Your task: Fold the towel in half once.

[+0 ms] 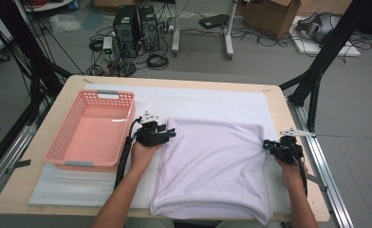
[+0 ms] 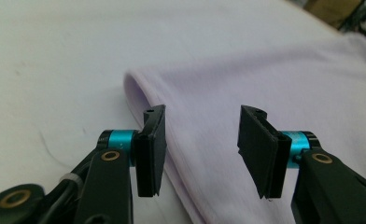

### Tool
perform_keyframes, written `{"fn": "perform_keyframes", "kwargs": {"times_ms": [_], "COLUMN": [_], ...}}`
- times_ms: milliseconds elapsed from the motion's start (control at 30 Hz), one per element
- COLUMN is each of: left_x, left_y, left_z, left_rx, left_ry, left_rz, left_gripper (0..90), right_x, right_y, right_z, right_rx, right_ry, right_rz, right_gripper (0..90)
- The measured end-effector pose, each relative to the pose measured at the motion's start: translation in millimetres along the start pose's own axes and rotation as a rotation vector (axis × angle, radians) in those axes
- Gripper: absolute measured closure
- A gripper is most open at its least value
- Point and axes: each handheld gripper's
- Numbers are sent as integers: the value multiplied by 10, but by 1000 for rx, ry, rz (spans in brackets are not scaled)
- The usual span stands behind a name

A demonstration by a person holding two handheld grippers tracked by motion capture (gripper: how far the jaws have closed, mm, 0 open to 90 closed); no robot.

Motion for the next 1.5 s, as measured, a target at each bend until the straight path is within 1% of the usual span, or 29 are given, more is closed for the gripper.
{"fn": "perform_keyframes", "kwargs": {"times_ms": [67, 133, 167, 200, 233, 267, 333, 400, 467, 500, 567, 600, 667, 733, 767, 800, 833, 867, 933, 967, 1033, 1100, 1167, 1200, 1300, 1333, 1367, 1433, 1500], "left_x": [84, 158, 185, 216, 259, 283, 318, 360, 377, 398, 426, 433, 440, 448, 448, 447, 445, 447, 442, 437, 416, 400, 386, 388, 405, 411, 430, 462, 482], "left_y": [17, 33, 30, 34, 47, 58, 92, 98, 98, 107, 111, 111, 113, 115, 116, 117, 119, 120, 126, 133, 172, 239, 322, 367, 470, 485, 505, 529, 545], "left_z": [-58, -88, -96, -108, -109, -103, -84, -66, -25, 6, 90, 111, 113, 98, 91, 82, 60, 43, 2, -10, -50, -72, -98, -114, -187, -215, -240, -270, -299], "left_rx": [-23, -38, -50, -52, -53, -43, -21, -20, 14, 57, 118, 125, 98, 68, 65, 59, 46, 26, -18, -15, -55, -71, -71, -75, -81, -84, -83, -59, -58], "left_ry": [17, 27, 29, 24, 25, 21, 26, 38, 58, 51, 92, 111, 108, 73, 66, 57, 46, 35, 20, 24, 37, 61, 84, 94, 101, 104, 102, 110, 115], "left_rz": [-34, -47, -34, -53, -85, -93, -81, -80, -92, -121, -130, -127, -128, -130, -133, -136, -140, -140, -140, -132, -96, -66, -24, -21, 18, 34, 29, 34, 51], "left_gripper": [485, 482, 478, 476, 469, 458, 455, 458, 508, 532, 560, 601, 672, 779, 826, 834, 841, 845, 849, 851, 852, 853, 852, 852, 851, 851, 850, 850, 849], "right_x": [-8, 0, 9, 20, 32, 48, 86, 137, 207, 244, 330, 347, 382, 417, 426, 439, 449, 457, 450, 445, 443, 461, 510, 529, 559, 575, 593, 641, 690], "right_y": [30, 53, 61, 70, 79, 90, 110, 134, 160, 165, 178, 191, 234, 277, 296, 312, 319, 323, 332, 333, 343, 367, 426, 464, 612, 670, 718, 809, 873], "right_z": [9, 27, 42, 61, 77, 98, 133, 157, 161, 153, 143, 144, 135, 111, 98, 99, 91, 87, 114, 127, 144, 136, 113, 105, 107, 111, 107, 102, 100], "right_rx": [2, 1, 8, 8, 14, 15, 22, 28, 22, 24, 29, 30, 35, 6, 2, -1, 4, -6, 5, -2, -17, -28, -63, -70, -62, -56, -64, -71, -79], "right_ry": [26, 24, 26, 19, 13, 10, 0, -5, -10, -11, -19, -24, -27, -28, -26, -5, 16, 15, 34, 38, 24, 11, -15, -26, -44, -44, -53, -70, -83], "right_rz": [19, 24, 28, 29, 25, 25, 25, 12, 1, 6, -27, -13, -24, -38, -46, -55, -55, -56, -58, -58, -37, -13, 10, 21, 80, 84, 94, 92, 102], "right_gripper": [654, 596, 570, 546, 529, 507, 499, 488, 491, 492, 486, 521, 561, 628, 686, 786, 814, 834, 851, 854, 856, 858, 859, 859, 858, 858, 858, 857, 857]}}
Point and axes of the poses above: each handheld gripper's, and its own axes: x roughly forward along the jaws, y roughly out of its top, z roughly to its right, and after that the axes turned 7 degrees about y, right-handed
